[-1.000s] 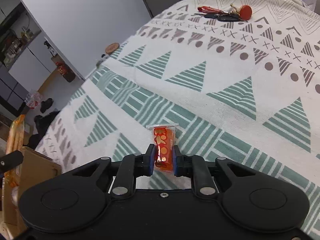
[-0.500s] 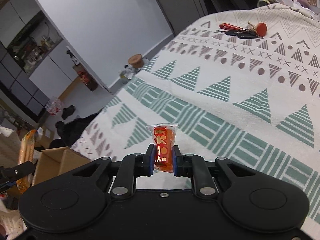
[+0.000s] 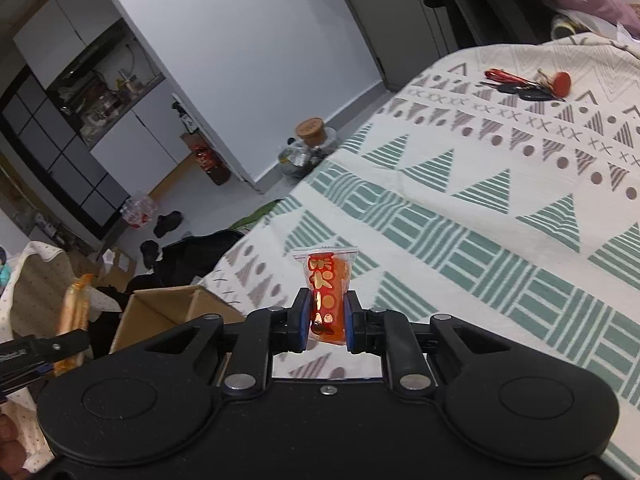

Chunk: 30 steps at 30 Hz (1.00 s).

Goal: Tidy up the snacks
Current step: 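Carry rice cake and orange candy into the box and open both tools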

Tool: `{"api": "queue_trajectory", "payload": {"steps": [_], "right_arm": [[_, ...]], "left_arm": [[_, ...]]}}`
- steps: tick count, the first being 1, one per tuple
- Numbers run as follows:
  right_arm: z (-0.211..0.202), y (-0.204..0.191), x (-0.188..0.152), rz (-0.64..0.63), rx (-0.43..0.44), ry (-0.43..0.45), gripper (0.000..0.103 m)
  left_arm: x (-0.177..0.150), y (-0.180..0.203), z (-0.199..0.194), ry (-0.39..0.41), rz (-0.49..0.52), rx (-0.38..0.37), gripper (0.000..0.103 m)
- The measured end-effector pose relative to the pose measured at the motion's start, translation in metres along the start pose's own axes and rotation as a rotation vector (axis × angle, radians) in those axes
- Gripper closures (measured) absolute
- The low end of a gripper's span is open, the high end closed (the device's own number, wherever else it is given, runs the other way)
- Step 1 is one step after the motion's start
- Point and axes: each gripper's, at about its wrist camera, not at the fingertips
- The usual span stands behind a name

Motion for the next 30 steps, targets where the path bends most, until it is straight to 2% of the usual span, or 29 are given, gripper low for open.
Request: {"api": "queue_trajectory", "payload": {"steps": [10,17,19,30], "right_arm": [[0.003,-0.019,-0.010,-0.039,0.026,-0.004,0.087],[0.011,-0.025,-0.018,-0.054,0.014,-0.022,0.086],[0.014,-0.024,-0.020,-0.020,0.032,-0.046,0.086],[0.022,-0.063,-0.023,-0.045,0.029,-0.071,0.087]], "left_arm": [[0.001,-0.026,0.014,-0.036,-0.032,-0.031,0.069],[-0.005,-0.031,0.047,-0.091,-0.047,-0.089,0.069],[-0.008,-0.032,0.055,-0.105,-0.046,-0.104,0.069],[-0.007,-0.050,0.066,-0.098,-0.114,-0.152,0.065]]}}
Point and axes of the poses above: each gripper's, at about its wrist camera, not at the fingertips, and z roughly the way its jaws point, y to its right, x to its top, and after that the axes turned 1 degree about x, right-handed
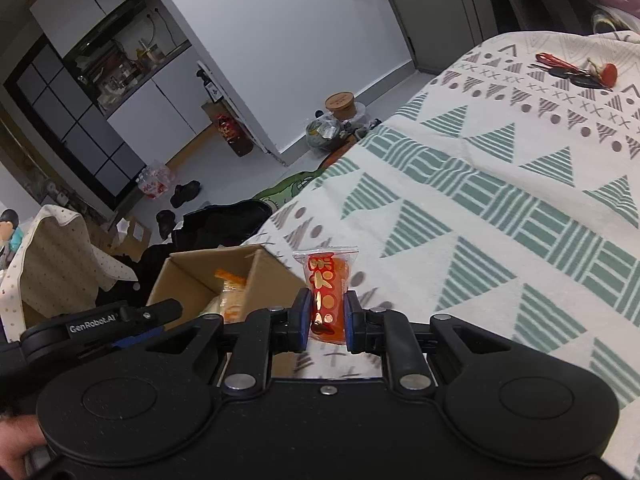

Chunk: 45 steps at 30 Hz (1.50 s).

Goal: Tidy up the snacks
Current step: 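Carry rice cake and orange candy into the box and open both tools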

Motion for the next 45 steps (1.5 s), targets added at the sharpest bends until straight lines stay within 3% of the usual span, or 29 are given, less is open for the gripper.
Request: {"api": "queue_trajectory", "payload": {"steps": [6,11,17,39,45], "right_arm": [[0.000,-0.031,0.003,-0.022,0.002,0.009,0.087],[0.004,-0.058,0.007,-0.061,-0.003,0.011,0.087],[0.010,-0.082,0.009,-0.075,-0.003,0.008,0.086],[0.085,-0.125,-0.001,-0.038,0.005,-0.078,0.086],[0.106,-0.119,-0.004,-0.010,-0.009,-0.108,0.078]], "left_arm": [[0.006,-0.013,-0.010,0.011,-0.049,-0.008,0.061],[0.012,-0.026,-0.023,0.034,-0.076,-0.004,0.044],[0.021,-0.049,-0.032,0.067,-0.138,0.011,0.032],[0.027,-0.100,-0.015,0.039,-0.240,0.010,0.027],[0.026,-0.101,-0.004,0.014,-0.233,0.006,0.027]]}}
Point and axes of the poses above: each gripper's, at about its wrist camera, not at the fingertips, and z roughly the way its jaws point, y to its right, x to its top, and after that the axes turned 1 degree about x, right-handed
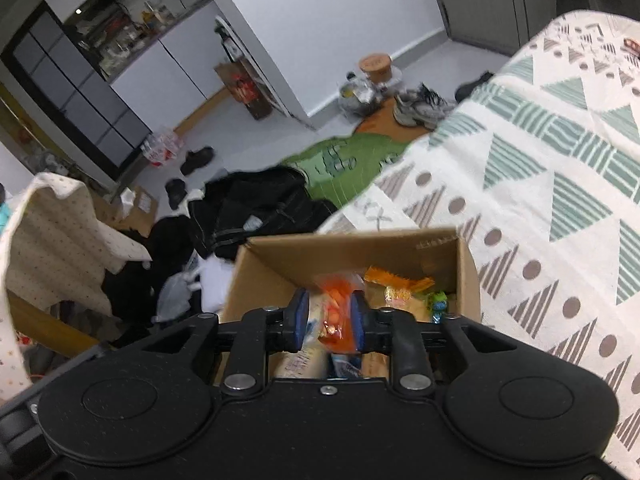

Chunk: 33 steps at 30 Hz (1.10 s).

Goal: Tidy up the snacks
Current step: 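Carry rice cake and orange candy into the box and open both tools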

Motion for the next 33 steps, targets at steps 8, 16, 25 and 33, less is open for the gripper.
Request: {"api": "queue_trajectory", "payload": {"steps": [8,16,25,33], "right_arm": [[-0.011,0.001,-0.006,0.002,0.001,-0.004,0.078],[-0.038,0.005,-0.011,0.001,-0.031,0.033,0.071],[-0.080,0.034,-0.012,0.051,-0.067,0.083,0.041],[-0.121,0.050,-0.015,0.046,-0.101,0.116,0.001]], "left_arm": [[-0.003,0.004,0.006,-0.020,0.014,-0.001,0.027],[-0.006,0.009,0.001,0.001,0.064,0.086,0.020],[-0.014,0.030,-0.017,0.004,0.120,0.091,0.011],[-0.025,0.063,-0.044,-0.020,0.176,0.098,0.006]]}}
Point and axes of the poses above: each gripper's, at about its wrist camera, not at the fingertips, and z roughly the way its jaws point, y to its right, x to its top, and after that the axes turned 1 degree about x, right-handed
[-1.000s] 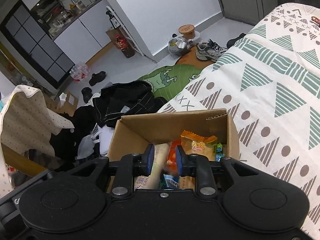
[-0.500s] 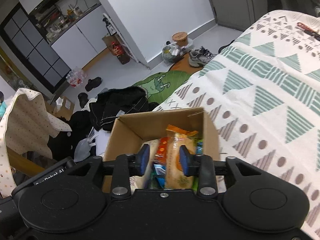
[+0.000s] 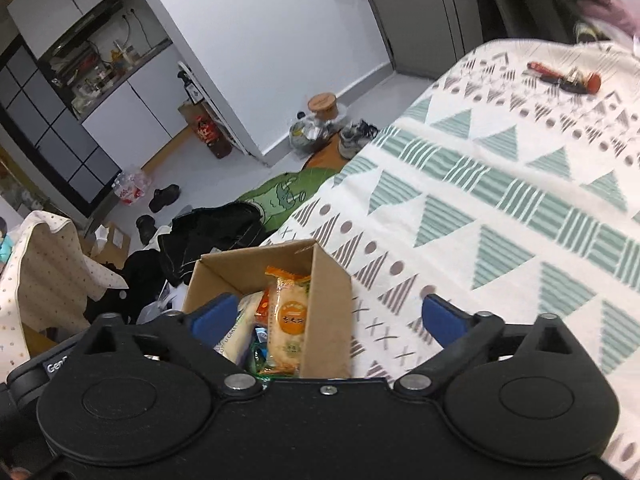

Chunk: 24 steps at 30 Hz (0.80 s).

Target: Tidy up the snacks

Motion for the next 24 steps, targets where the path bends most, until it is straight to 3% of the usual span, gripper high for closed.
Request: {"api": "queue_trajectory", "payload": {"steps": [6,24], "right_arm": [[-0.027,0.019,0.000,0.006,-0.011,0.005,0.000],[-0.111,0.079,-0.024,0.039,-0.055,0.049,0.000]], "left_arm": [[-0.010,0.025,-0.020,-0.012,0.059,-0.009,0.001],[-0.037,0.063,-0.090,0.020,0.164,-0.024,0.001]]}}
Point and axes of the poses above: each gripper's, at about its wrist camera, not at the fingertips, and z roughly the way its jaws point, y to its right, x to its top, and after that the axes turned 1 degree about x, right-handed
